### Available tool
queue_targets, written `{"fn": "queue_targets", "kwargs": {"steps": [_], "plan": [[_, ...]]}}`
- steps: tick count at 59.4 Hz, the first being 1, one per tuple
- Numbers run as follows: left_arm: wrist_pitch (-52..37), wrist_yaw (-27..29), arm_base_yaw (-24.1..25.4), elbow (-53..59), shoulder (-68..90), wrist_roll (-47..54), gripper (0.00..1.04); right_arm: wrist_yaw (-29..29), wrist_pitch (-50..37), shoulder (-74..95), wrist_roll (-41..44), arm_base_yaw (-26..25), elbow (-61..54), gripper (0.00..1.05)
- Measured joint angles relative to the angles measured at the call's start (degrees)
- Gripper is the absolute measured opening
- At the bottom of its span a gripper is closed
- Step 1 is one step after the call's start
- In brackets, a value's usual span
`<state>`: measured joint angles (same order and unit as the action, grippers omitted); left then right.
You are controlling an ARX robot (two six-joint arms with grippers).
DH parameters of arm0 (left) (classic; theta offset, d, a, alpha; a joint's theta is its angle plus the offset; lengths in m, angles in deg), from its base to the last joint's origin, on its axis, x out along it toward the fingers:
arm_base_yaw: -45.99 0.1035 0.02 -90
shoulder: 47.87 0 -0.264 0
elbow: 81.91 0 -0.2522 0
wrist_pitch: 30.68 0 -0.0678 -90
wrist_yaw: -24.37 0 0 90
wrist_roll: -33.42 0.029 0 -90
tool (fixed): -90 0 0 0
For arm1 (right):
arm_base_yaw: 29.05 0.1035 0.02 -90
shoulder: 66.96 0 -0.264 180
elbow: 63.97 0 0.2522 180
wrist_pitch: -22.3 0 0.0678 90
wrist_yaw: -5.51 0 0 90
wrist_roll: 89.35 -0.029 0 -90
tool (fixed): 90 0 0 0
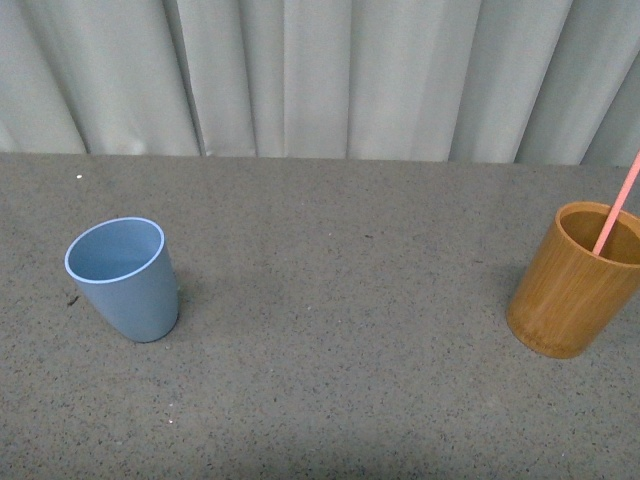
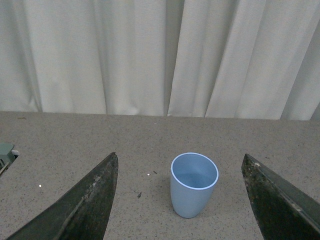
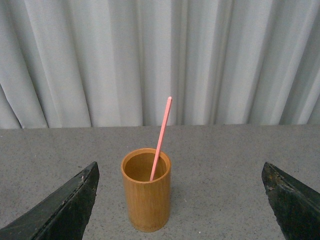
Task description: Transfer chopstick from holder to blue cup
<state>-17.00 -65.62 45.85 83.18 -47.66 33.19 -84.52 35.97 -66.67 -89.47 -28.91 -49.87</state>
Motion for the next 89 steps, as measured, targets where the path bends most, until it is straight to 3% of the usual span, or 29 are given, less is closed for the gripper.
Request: {"fn": "queue_targets", "kwargs": {"steps": [84,89], "plan": [[0.0,0.0,0.0,0.0,0.0,0.0,0.8,0.0,0.0,0.0,0.0,0.0,0.0,0.95],[0.0,0.0,0.0,0.0,0.0,0.0,0.84,0.0,0.0,0.0,0.0,0.0,0.0,0.95]]}}
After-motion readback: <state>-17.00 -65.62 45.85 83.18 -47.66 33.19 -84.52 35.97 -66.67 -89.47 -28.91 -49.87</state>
